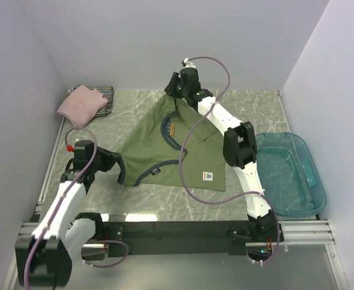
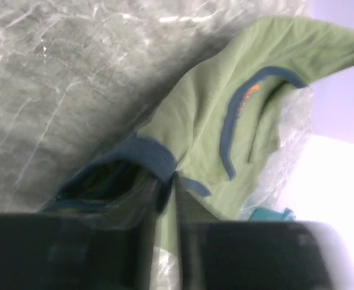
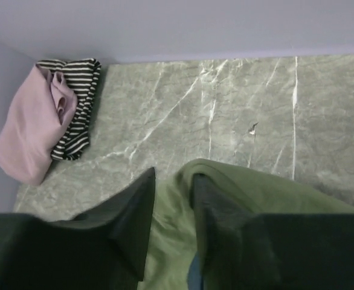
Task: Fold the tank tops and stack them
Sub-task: Flatten the tank top out
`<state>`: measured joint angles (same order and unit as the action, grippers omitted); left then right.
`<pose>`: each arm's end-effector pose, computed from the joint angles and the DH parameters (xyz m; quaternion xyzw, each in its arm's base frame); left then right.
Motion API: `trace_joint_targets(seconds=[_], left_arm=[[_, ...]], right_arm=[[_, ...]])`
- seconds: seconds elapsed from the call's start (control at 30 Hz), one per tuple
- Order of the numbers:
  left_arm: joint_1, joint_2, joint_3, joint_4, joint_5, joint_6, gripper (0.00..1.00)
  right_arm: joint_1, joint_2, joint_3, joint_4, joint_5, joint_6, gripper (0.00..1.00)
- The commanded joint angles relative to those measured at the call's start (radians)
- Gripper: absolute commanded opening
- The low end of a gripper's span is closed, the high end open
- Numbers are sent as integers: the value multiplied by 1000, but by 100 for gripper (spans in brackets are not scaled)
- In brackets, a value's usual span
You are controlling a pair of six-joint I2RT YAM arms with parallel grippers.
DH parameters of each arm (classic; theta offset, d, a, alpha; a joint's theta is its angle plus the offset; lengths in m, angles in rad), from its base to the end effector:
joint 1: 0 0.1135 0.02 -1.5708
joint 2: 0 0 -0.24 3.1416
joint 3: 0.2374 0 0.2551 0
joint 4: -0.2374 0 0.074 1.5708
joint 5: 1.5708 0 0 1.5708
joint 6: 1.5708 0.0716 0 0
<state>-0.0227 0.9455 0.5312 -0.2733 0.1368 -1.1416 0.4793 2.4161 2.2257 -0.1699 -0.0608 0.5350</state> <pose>0.2424 -0.0153 0.1712 -0.4539 0.7800 -0.2860 0.3222 0.5220 0.2762 0.2334 0.0056 0.8221 0.2981 0.4850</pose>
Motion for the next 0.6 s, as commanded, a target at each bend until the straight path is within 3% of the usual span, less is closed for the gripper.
trace_joint_targets(seconds=[0.0,0.03,0.2,0.4,0.57], left_arm=[[6,-103,-26,-70,-77,-43,27],[7,-111,-16,-78,-88,-34,30],[20,-62,94,-147,-164,36,57],[49,-57,222,-156,-258,117,67],[27,28,322,-84,-128,209,62]], right_arm=[[-5,-55,24,52,-31,-30,41],[-4,-54,46,46,-43,-36,53],[-8,-100,32,30,-16,-59,76],[-22,-204,2,-57,111,-87,79],[-76,-212,29,-181,150,-46,79]])
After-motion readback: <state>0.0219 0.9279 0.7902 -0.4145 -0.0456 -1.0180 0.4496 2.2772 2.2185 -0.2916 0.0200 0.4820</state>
